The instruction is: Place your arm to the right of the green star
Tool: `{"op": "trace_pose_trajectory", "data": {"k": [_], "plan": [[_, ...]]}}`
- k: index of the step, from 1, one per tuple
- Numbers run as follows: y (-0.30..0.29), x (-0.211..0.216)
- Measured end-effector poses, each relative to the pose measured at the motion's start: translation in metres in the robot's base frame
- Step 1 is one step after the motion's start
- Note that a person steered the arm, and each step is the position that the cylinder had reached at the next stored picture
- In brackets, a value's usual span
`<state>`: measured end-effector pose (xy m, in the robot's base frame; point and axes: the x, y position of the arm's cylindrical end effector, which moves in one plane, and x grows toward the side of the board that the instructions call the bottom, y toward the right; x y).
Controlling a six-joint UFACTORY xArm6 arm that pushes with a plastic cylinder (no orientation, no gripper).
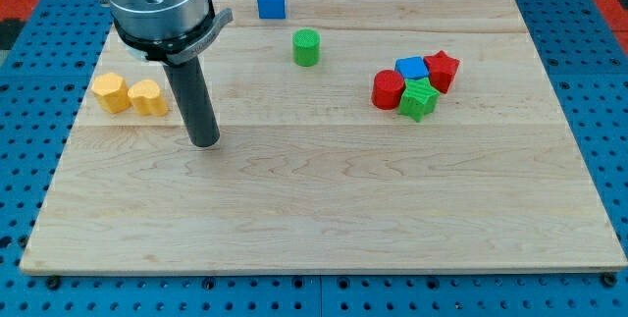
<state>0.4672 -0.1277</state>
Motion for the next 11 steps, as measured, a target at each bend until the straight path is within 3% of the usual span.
{"op": "trace_pose_trajectory", "data": {"k": [2,4,6,8,11], "plan": [[0.000,0.008],[0.069,0.055],[0.106,0.068],[0.215,0.075],[0.333,-0.025]]}}
